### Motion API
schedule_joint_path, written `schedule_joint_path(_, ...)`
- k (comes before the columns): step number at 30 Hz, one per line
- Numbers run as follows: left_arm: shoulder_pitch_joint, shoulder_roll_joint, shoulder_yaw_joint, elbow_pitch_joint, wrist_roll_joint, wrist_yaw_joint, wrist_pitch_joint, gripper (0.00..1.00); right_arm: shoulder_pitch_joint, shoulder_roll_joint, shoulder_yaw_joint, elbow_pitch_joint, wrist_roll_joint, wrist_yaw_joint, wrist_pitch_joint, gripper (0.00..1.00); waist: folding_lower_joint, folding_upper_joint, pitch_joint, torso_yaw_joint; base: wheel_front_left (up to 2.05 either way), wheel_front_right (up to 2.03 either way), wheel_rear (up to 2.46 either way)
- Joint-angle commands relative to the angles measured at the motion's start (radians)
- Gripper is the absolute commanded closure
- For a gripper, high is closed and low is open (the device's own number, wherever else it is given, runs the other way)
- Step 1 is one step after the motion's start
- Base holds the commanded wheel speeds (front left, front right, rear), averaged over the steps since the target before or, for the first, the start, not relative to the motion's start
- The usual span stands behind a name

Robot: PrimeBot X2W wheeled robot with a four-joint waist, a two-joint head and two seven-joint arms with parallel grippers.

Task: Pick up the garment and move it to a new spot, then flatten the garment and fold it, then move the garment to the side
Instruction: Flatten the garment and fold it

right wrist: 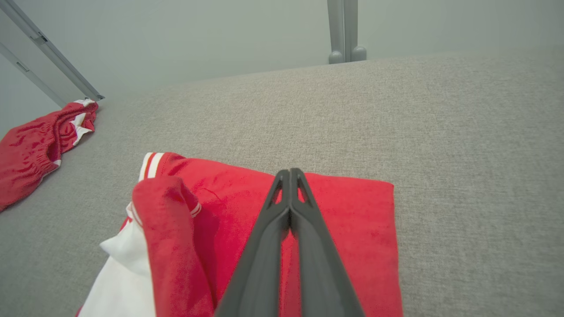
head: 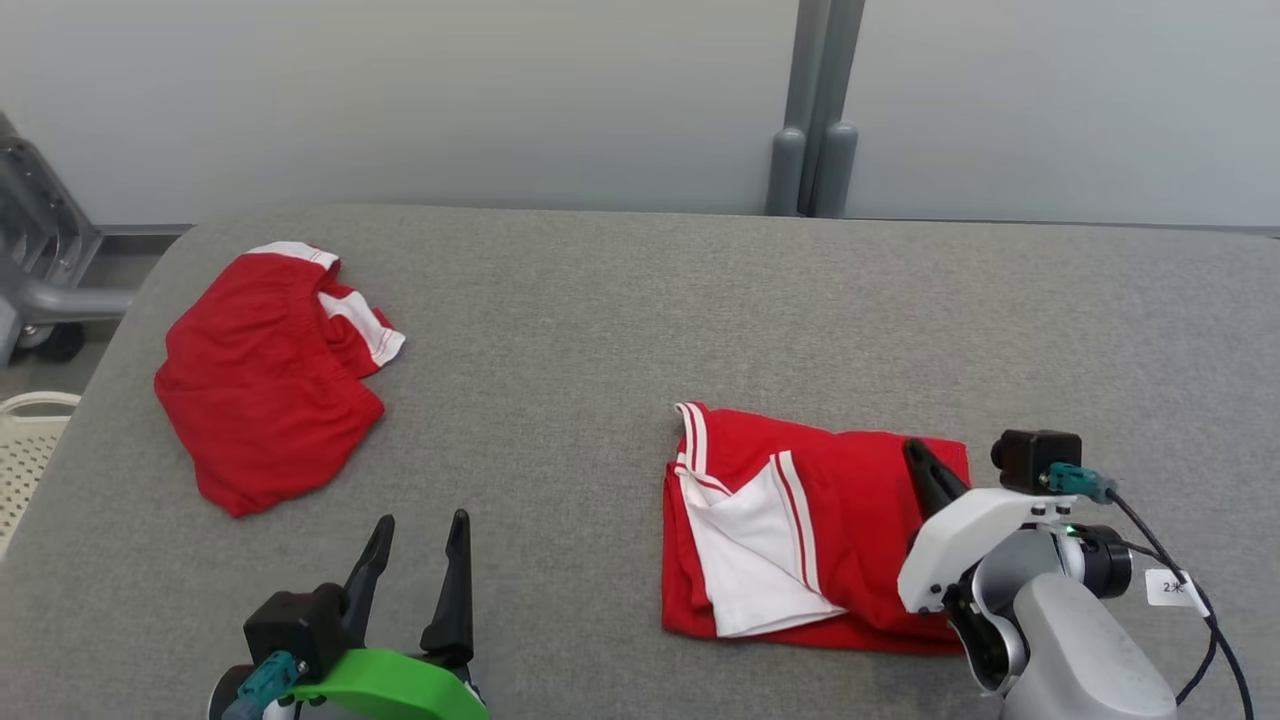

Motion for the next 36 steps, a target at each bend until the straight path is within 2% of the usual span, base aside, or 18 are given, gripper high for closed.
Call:
schedule_joint_path(1, 0.003, 0.007, 0.002, -0.002, 0.003, 0.004, 0.003, 0.00, 0.013, -0.001, 0.005, 0.019, -0.018, 0.000, -0.012, 1.00, 0.0000, 0.0039, 0.009, 0.032, 0.00, 0.00, 0.00)
schedule_joint_path(11, -0.007, 0.014, 0.006, -0.005, 0.001, 0.007, 0.003, 0.00, -0.039, 0.002, 0.104, 0.151, -0.024, 0.000, -0.048, 1.00, 0.0000, 0.0039, 0.020, 0.104, 0.00, 0.00, 0.00)
schedule_joint_path(16, -0.011, 0.015, 0.008, -0.003, -0.002, 0.007, 0.001, 0.00, -0.046, 0.002, 0.255, 0.153, 0.042, 0.000, -0.064, 1.00, 0.0000, 0.0039, 0.018, 0.121, 0.00, 0.00, 0.00)
schedule_joint_path(21, -0.008, 0.015, 0.012, -0.001, -0.006, 0.012, -0.001, 0.00, -0.012, 0.002, 0.440, 0.120, 0.113, 0.000, -0.028, 1.00, 0.0000, 0.0039, 0.015, 0.119, 0.00, 0.00, 0.00)
schedule_joint_path(25, 0.001, 0.011, 0.015, -0.003, -0.011, 0.014, -0.005, 0.00, -0.002, 0.001, 0.529, 0.123, 0.137, 0.000, -0.011, 1.00, 0.0000, 0.0039, 0.015, 0.107, 0.00, 0.00, 0.00)
schedule_joint_path(30, 0.007, 0.011, 0.019, -0.001, -0.013, 0.015, -0.009, 0.00, -0.025, 0.002, 0.568, 0.121, 0.161, 0.000, -0.042, 1.00, 0.0000, 0.0039, 0.015, 0.087, 0.00, 0.00, 0.00)
schedule_joint_path(36, 0.012, 0.013, 0.023, 0.003, -0.013, 0.013, -0.014, 0.00, -0.076, 0.001, 0.528, 0.074, 0.157, 0.000, -0.107, 1.00, 0.0000, 0.0039, 0.007, 0.056, 0.00, 0.00, 0.00)
